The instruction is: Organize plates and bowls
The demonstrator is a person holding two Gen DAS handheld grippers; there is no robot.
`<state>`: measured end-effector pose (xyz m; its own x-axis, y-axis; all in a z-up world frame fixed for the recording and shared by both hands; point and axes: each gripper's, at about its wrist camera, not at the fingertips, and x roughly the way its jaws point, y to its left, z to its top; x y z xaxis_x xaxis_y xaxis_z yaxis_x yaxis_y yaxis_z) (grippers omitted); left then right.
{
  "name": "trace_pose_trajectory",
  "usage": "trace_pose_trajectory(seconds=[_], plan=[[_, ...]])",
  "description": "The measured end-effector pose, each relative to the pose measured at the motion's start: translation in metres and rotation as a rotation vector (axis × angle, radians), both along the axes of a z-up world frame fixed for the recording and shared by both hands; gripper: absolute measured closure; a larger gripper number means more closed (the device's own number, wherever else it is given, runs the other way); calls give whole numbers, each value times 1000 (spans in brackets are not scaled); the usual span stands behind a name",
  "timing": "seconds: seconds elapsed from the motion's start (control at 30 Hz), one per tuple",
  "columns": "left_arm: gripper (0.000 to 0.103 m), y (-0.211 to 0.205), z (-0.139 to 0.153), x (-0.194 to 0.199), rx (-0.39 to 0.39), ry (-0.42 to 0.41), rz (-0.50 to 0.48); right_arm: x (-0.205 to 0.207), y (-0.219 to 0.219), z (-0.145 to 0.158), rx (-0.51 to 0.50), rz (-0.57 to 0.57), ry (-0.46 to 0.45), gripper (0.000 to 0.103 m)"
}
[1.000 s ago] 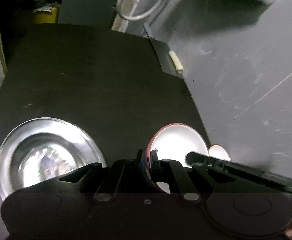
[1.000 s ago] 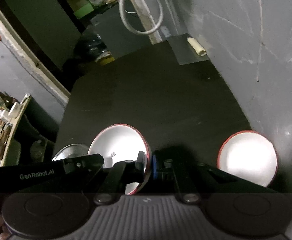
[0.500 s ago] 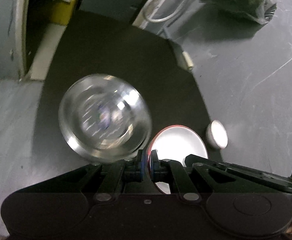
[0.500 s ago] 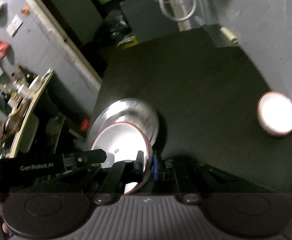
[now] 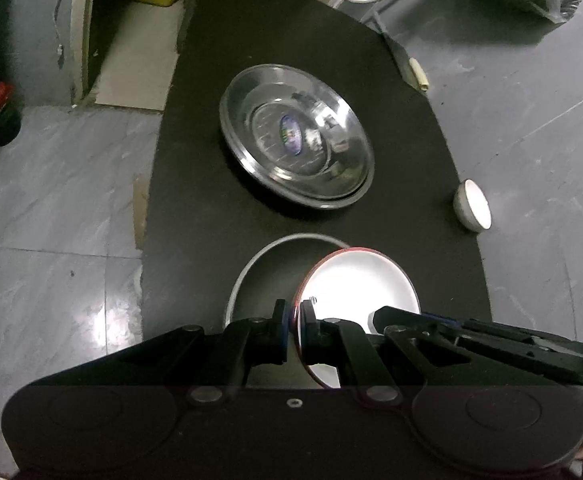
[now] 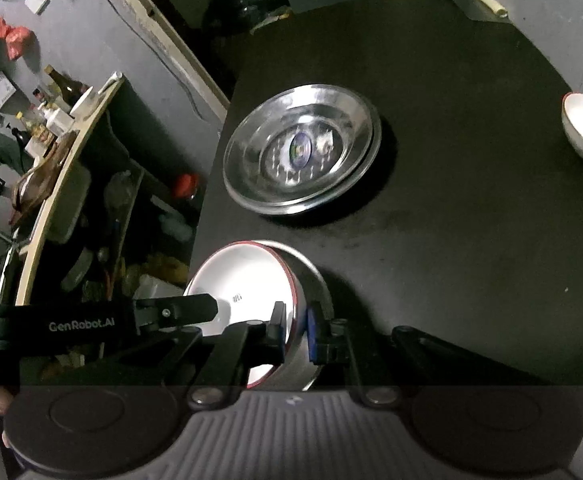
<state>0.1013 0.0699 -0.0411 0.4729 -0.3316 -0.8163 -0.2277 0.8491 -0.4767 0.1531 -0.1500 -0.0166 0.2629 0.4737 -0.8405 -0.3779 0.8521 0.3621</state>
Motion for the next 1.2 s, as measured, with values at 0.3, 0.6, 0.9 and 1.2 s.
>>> trace_pose_trajectory(seconds=[0.3, 0.6, 0.9, 1.2], plan=[[99, 2, -12, 2, 28, 48, 16, 3, 11, -14, -22, 6, 34, 92], [99, 3, -17, 7, 31, 62, 24, 13, 11, -25, -15, 5, 74, 93], [95, -1, -15, 9, 58, 67, 20, 14, 11, -23, -14, 36, 82, 89], [89, -3, -4, 8, 65, 56, 25, 13, 1, -18, 10, 57, 68, 87]])
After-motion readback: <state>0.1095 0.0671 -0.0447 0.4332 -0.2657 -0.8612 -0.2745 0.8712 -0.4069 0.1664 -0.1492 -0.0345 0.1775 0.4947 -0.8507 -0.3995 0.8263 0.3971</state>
